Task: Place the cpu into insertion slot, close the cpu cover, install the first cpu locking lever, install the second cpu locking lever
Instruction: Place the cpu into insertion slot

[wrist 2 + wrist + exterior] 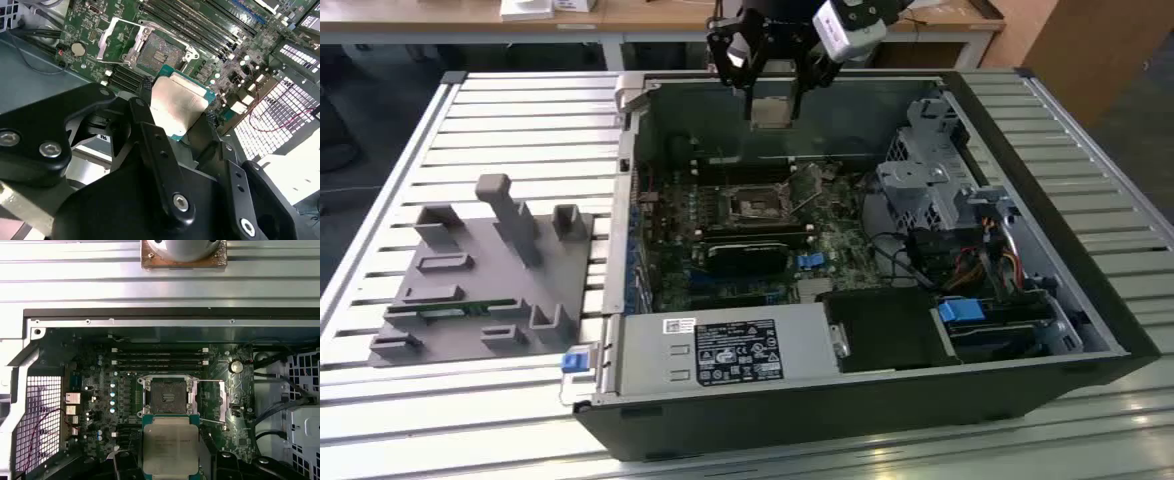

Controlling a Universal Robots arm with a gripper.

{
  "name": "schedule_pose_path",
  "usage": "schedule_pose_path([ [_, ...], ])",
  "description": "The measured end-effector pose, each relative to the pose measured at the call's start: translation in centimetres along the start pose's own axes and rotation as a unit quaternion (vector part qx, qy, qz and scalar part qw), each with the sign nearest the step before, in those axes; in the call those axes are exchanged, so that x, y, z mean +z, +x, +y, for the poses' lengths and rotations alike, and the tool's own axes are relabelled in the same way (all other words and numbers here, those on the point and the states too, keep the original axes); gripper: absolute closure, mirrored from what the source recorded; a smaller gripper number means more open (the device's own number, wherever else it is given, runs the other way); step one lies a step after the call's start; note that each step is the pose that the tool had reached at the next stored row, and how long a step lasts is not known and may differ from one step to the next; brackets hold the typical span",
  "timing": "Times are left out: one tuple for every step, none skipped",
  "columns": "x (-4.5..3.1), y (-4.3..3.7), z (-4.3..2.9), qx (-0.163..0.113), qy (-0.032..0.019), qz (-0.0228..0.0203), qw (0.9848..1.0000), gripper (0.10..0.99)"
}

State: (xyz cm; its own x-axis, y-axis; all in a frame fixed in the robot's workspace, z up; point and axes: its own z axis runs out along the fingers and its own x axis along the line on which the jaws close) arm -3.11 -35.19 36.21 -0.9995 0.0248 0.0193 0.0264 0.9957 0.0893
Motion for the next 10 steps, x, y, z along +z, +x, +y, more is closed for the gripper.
schedule_pose_path([
  [0.0,0.0,0.0,0.0,0.0,0.0,1.0,0.549],
  [0.0,0.0,0.0,0.0,0.0,0.0,1.0,0.549],
  [0.0,0.0,0.0,0.001,0.0,-0.0001,1.0,0.549],
  [0.0,0.0,0.0,0.001,0.0,-0.0001,1.0,0.549],
  [0.0,0.0,0.0,0.001,0.0,-0.0001,1.0,0.549],
  [0.0,0.0,0.0,0.001,0.0,-0.0001,1.0,0.549],
  [0.0,0.0,0.0,0.002,0.0,-0.0001,1.0,0.549],
  [0.0,0.0,0.0,0.002,-0.0001,-0.0002,1.0,0.549],
  [0.0,0.0,0.0,0.002,-0.0001,-0.0002,1.0,0.549],
  [0.0,0.0,0.0,0.003,-0.0001,-0.0002,1.0,0.549],
])
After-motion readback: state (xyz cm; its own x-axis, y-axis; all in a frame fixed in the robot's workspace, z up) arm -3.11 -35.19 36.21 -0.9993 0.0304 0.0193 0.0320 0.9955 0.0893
